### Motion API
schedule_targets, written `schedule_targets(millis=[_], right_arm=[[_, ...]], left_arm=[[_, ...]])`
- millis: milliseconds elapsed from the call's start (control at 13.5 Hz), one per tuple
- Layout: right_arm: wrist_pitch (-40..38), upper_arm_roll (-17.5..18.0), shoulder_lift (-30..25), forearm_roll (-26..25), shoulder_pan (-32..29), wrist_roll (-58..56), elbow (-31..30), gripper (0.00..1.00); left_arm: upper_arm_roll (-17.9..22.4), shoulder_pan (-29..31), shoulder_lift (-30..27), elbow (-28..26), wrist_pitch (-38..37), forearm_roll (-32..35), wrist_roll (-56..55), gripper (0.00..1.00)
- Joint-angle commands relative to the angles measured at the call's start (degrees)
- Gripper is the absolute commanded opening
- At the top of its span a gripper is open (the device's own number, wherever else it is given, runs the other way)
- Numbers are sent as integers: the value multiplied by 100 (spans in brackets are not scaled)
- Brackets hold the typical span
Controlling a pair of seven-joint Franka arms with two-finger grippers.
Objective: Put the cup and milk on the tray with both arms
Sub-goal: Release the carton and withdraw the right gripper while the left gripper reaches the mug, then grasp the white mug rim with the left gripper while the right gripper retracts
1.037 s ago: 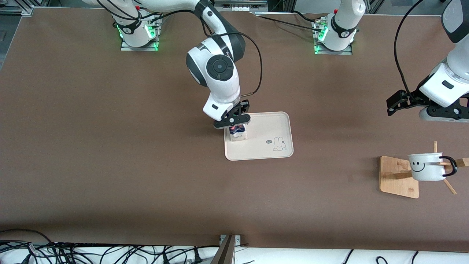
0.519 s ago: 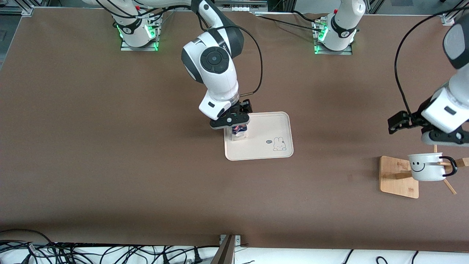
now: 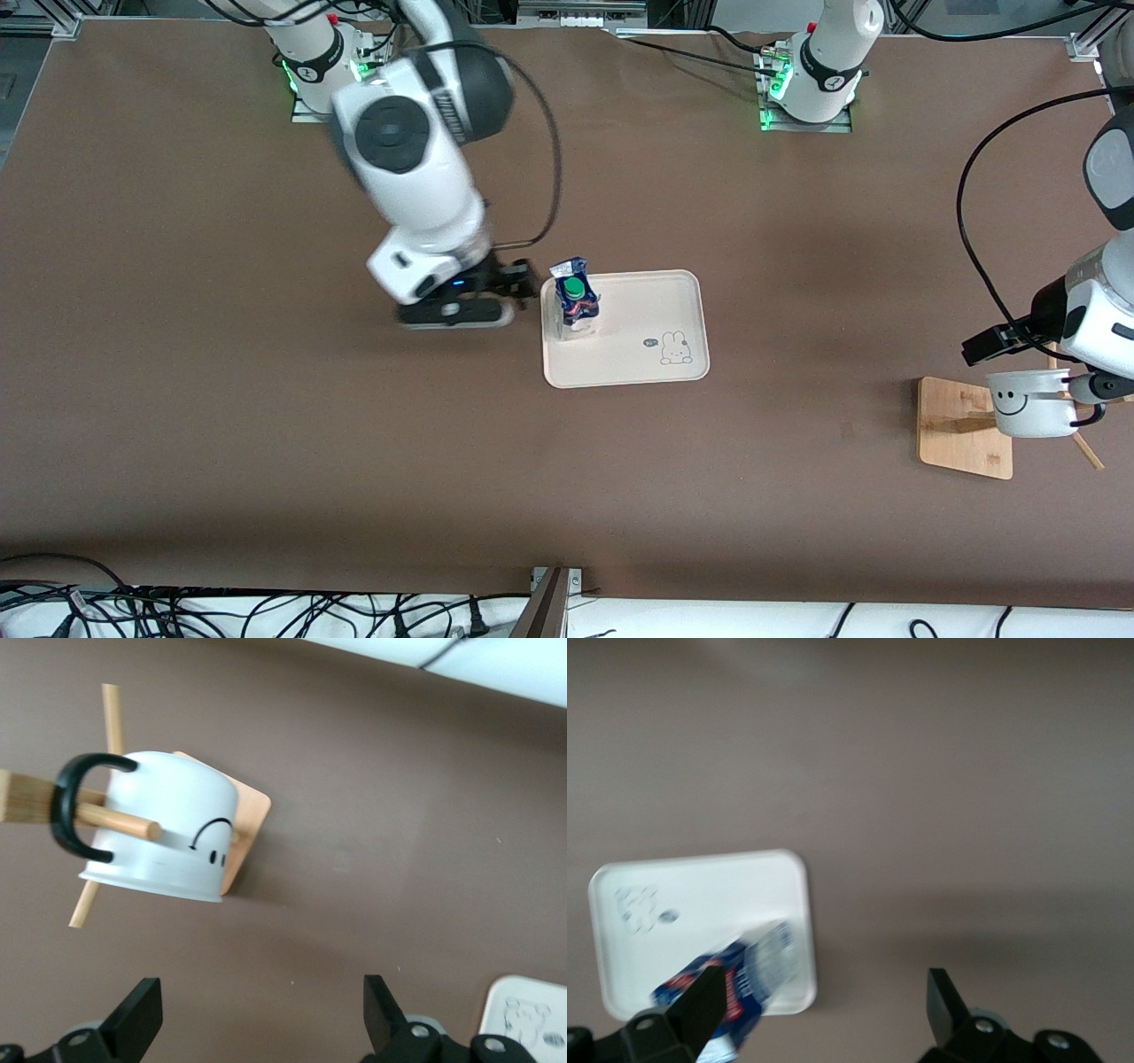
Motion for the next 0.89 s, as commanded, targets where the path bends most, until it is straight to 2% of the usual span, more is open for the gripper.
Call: schedule_targets(millis=[0, 148, 370, 593, 741, 815], right_arm=[[-561, -15, -391, 16, -573, -403, -76, 100], [-922, -102, -584, 331, -960, -887, -120, 100], [-1388, -532, -944, 385, -1067, -1590, -251, 100], [-1617, -735, -1436, 394, -1190, -2064, -673, 100], [-1740, -998, -1691, 342, -1216, -2487, -866, 100], [-1741, -999, -1936, 298, -1286, -2576, -1102, 100]], left_arm=[[-37, 48, -904, -1505, 1130, 276, -504, 100], [-46, 241, -1318, -2499, 2455, 267, -540, 100], [-46, 584, -1347, -3117, 3872, 154, -697, 100], [-55, 664, -1303, -3969, 5787, -260, -874, 100], [-55, 760, -1075, -3893, 6030, -365, -952, 100], [-55, 761, -961, -3788, 6030, -801, -1040, 100]])
